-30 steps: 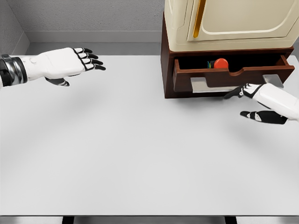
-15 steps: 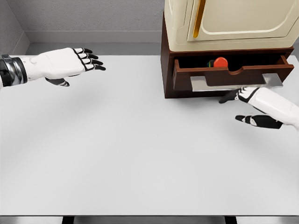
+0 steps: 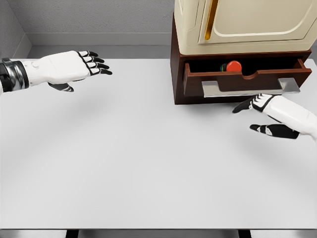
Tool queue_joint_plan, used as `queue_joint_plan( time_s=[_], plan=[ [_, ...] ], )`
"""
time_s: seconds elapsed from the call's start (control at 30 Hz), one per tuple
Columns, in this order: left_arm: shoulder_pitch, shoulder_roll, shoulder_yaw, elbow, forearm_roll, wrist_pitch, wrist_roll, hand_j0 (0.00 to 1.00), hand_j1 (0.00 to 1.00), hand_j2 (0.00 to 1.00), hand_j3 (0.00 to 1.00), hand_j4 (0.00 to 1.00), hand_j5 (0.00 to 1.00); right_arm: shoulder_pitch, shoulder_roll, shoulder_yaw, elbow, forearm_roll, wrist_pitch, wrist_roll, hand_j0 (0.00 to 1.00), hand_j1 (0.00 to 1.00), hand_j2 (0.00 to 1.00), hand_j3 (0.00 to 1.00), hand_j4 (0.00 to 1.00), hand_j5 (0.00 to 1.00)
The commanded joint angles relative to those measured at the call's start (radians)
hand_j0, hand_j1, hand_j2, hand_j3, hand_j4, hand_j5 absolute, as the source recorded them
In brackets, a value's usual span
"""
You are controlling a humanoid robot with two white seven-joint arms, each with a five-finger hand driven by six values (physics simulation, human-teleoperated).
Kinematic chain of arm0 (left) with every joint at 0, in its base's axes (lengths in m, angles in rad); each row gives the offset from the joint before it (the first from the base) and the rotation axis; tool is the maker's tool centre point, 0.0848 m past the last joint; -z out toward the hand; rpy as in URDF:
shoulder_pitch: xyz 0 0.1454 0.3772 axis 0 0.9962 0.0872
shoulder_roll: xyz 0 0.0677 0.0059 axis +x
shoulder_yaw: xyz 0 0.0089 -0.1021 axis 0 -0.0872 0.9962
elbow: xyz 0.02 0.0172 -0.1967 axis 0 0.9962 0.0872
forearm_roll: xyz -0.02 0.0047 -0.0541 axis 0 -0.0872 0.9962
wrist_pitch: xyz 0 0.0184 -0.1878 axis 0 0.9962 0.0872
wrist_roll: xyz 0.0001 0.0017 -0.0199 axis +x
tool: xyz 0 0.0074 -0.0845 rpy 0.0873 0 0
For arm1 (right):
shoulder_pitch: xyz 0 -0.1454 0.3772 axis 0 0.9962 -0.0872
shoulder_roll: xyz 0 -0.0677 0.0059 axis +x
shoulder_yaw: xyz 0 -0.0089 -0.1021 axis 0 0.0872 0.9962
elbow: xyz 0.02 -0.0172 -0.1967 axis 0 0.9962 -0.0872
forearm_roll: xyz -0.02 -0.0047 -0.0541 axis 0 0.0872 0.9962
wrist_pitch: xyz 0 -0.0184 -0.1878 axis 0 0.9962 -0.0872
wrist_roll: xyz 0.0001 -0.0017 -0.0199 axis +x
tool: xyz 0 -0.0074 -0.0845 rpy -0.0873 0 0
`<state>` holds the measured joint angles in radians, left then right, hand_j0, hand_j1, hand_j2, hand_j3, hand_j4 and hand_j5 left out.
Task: Put the switch into the drawer with left arm, and close the drawer with right arm
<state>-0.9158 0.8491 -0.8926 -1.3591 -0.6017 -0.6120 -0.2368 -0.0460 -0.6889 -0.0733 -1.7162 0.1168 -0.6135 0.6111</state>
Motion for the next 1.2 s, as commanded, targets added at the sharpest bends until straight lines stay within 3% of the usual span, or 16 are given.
queue_joint_plan(
  time_s=[0.0, 0.2, 0.97, 1.17],
  plan=[
    [0.000, 0.001, 0.001, 0.000, 0.005, 0.001, 0.001, 1.00, 1.00, 1.00, 1.00, 1.00, 1.00, -0.005, 0.006, 0.006, 0.033, 0.009, 0.003, 0.000, 0.72, 0.72, 0.72, 0.72, 0.72, 0.72],
    [0.000, 0.001, 0.001, 0.000, 0.005, 0.001, 0.001, 1.00, 1.00, 1.00, 1.00, 1.00, 1.00, -0.077, 0.012, 0.072, 0.070, 0.026, 0.003, 0.000, 0.72, 0.72, 0.72, 0.72, 0.72, 0.72],
    [0.002, 0.002, 0.014, 0.002, 0.005, 0.001, 0.001, 1.00, 1.00, 1.00, 1.00, 1.00, 1.00, -0.141, 0.037, 0.105, 0.099, 0.046, 0.003, 0.000, 0.72, 0.72, 0.72, 0.72, 0.72, 0.72],
    [0.002, 0.002, 0.018, 0.002, 0.005, 0.001, 0.001, 1.00, 1.00, 1.00, 1.00, 1.00, 1.00, -0.189, 0.058, 0.124, 0.132, 0.066, 0.003, 0.000, 0.72, 0.72, 0.72, 0.72, 0.72, 0.72]
  ],
)
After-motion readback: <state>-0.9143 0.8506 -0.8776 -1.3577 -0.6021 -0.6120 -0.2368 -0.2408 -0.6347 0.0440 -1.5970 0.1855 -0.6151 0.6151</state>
